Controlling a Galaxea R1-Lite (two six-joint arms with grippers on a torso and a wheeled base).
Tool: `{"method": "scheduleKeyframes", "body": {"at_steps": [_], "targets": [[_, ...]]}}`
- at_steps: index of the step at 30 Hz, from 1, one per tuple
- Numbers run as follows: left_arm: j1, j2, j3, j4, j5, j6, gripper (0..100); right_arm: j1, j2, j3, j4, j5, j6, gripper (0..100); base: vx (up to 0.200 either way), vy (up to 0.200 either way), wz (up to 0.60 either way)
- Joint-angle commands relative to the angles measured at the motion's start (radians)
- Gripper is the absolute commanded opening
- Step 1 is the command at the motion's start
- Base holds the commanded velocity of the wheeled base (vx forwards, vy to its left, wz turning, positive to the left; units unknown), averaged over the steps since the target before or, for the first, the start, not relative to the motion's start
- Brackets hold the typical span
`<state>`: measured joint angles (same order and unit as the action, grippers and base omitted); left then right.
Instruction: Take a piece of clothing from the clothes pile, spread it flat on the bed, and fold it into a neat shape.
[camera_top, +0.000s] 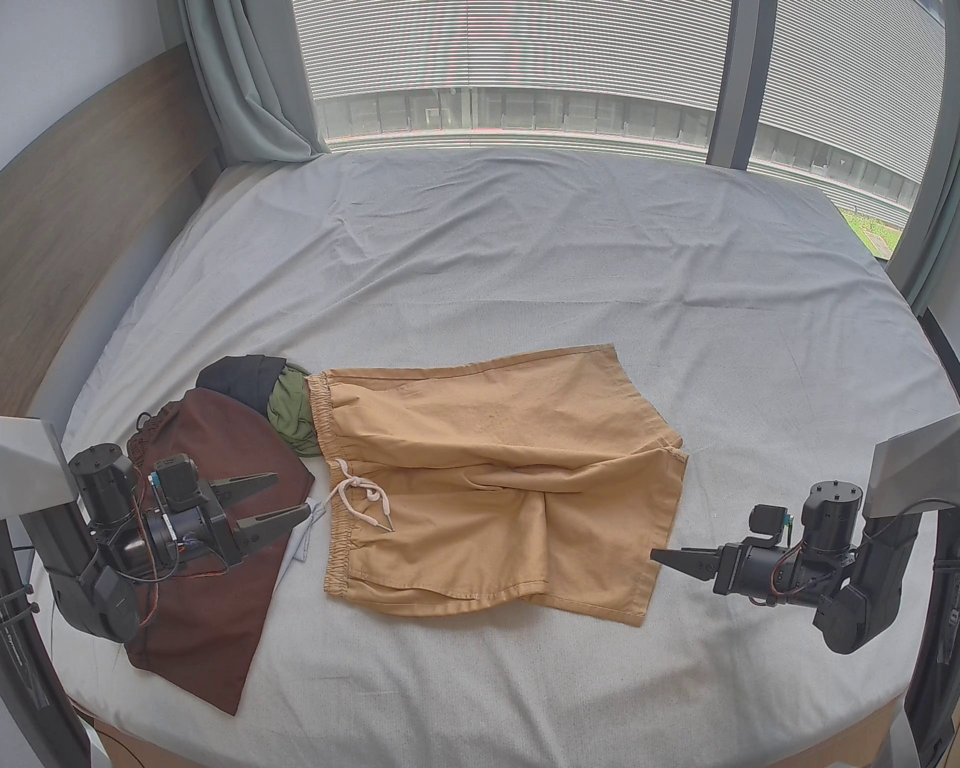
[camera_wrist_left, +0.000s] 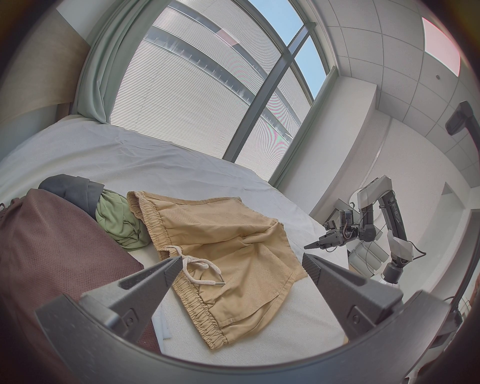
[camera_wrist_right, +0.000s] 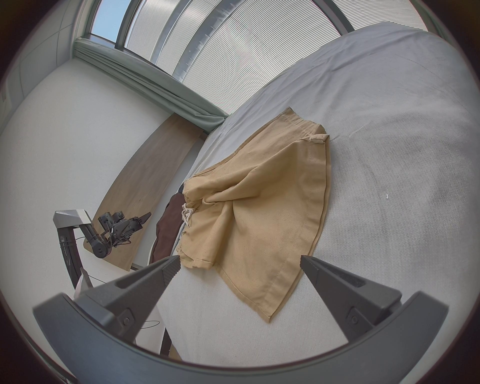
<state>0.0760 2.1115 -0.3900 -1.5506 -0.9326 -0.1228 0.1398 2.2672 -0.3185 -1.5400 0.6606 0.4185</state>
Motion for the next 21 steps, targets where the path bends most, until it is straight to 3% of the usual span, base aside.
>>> {"method": "scheduleKeyframes", "body": {"at_steps": [1,21], "targets": [[0.002,0.007,-0.006,0.0,0.0,-0.001,100,0.007,-0.006,0.01,0.001,0.001,0.002,100,0.0,0.0,0.0],[0.002,0.018,-0.003,0.0,-0.008,-0.001,100,0.055,0.066,0.076,0.0,-0.006,-0.001,100,0.0,0.0,0.0]]}}
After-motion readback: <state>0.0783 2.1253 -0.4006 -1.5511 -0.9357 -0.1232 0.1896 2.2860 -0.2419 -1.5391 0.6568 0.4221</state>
